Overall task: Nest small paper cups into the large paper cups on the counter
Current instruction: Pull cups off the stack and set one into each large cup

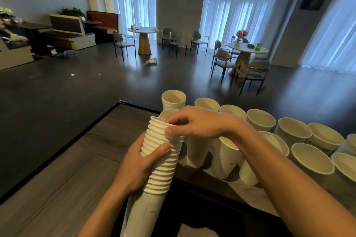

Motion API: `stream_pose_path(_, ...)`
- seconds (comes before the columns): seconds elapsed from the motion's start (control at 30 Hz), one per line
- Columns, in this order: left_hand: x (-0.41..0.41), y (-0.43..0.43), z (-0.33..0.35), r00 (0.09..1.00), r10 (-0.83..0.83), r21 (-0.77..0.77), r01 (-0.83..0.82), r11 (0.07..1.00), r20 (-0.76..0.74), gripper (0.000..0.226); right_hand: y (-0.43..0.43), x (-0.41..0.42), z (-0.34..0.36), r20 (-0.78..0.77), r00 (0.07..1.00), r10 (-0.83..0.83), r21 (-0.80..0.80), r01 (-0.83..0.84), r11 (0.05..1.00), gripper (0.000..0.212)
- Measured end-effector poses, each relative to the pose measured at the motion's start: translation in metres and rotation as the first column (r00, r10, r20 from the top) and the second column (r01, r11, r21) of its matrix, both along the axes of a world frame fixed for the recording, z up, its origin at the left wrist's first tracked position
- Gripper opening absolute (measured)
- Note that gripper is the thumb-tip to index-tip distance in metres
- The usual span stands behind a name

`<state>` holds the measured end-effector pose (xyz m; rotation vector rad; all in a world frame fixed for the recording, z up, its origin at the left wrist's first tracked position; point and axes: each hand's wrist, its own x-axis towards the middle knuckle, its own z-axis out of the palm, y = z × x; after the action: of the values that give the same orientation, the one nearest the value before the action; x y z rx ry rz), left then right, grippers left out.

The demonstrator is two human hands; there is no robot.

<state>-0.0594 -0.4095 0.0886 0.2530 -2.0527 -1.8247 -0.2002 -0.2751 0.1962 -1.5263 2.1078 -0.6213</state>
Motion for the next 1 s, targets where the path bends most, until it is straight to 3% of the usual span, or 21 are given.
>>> stream_pose_path(0.27,-0.003,0.007,0.02,0.998,-0.061,0.015,0.061,0.998,0.001,0.06,0.016,0.004,0.0,0.159,0.983,-0.092,-0.238,0.129,0.963,0.012)
stream_pose_path(0.4,-0.009,0.015,0.025,0.995,-0.098,0.044,0.098,0.994,0.011,0.058,0.024,-0.003,0.006,0.131,0.97,-0.206,-0.302,0.237,0.923,0.012)
stream_pose_path(0.53,-0.017,0.023,0.029,0.993,-0.116,0.038,0.115,0.993,0.017,0.05,0.036,-0.014,0.015,0.104,0.961,-0.257,-0.349,0.277,0.895,0.027)
stream_pose_path(0.67,-0.023,0.029,0.032,0.99,-0.138,0.035,0.136,0.99,0.032,0.053,0.051,-0.029,0.03,0.146,0.894,-0.423,-0.527,0.433,0.732,0.027)
stream_pose_path(0.77,-0.027,0.032,0.035,0.989,-0.142,0.047,0.14,0.989,0.037,0.059,0.065,-0.051,0.045,0.248,0.803,-0.542,-0.678,0.544,0.494,0.023)
stream_pose_path(0.87,-0.031,0.034,0.036,0.988,-0.148,0.064,0.146,0.987,0.035,0.064,0.074,-0.073,0.054,0.274,0.734,-0.621,-0.799,0.534,0.277,0.028)
stream_pose_path(0.93,-0.032,0.036,0.036,0.987,-0.155,0.07,0.152,0.986,0.04,0.067,0.073,-0.084,0.046,0.185,0.708,-0.682,-0.809,0.503,0.303,0.026)
stream_pose_path(1.0,-0.033,0.038,0.036,0.985,-0.167,0.069,0.164,0.984,0.041,0.068,0.071,-0.092,0.029,0.019,0.685,-0.728,-0.771,0.473,0.426,0.026)
